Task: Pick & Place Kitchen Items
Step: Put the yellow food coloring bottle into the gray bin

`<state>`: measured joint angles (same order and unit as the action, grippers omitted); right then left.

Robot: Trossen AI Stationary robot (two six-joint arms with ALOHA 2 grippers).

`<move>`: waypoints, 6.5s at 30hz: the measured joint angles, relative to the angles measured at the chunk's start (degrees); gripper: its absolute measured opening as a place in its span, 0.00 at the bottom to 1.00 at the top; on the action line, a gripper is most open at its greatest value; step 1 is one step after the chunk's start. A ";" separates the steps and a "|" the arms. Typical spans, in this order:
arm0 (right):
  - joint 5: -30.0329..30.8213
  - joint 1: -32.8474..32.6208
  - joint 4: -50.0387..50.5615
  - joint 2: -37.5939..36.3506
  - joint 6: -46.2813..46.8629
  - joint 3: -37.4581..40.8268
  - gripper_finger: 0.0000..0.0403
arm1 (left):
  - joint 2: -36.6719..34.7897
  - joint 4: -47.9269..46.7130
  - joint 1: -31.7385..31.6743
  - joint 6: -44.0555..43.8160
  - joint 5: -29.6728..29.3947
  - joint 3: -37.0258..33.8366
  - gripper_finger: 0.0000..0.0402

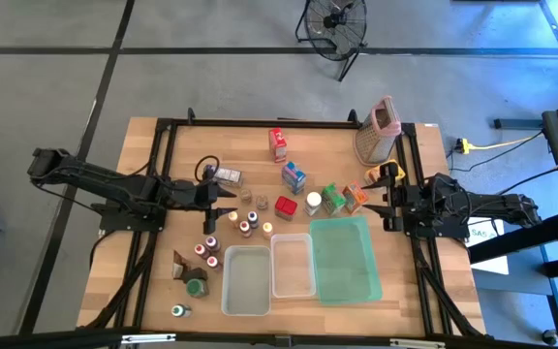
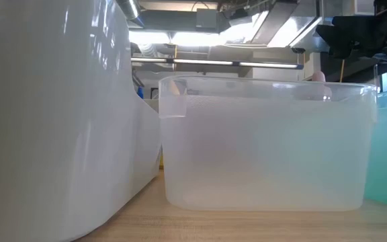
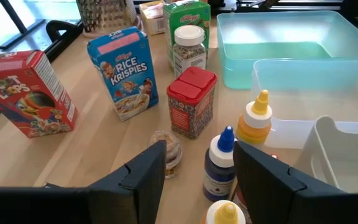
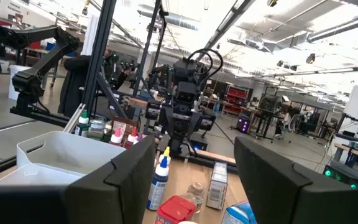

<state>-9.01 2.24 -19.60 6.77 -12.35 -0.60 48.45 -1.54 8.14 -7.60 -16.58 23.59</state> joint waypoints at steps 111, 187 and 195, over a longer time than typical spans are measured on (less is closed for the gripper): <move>4.32 0.26 -7.19 0.27 5.50 0.00 0.55 | 0.20 -14.99 0.00 -5.15 1.25 12.20 0.45; 4.32 0.25 -7.19 0.27 5.48 0.00 0.55 | 0.20 -14.99 0.00 -3.56 1.18 12.20 0.45; 4.34 0.25 -7.19 0.26 5.48 0.01 0.55 | 0.20 -14.99 -0.04 8.28 -0.22 12.20 0.45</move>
<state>-4.67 2.49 -26.79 7.03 -6.87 -0.59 48.65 -16.53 8.10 0.68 -16.80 35.79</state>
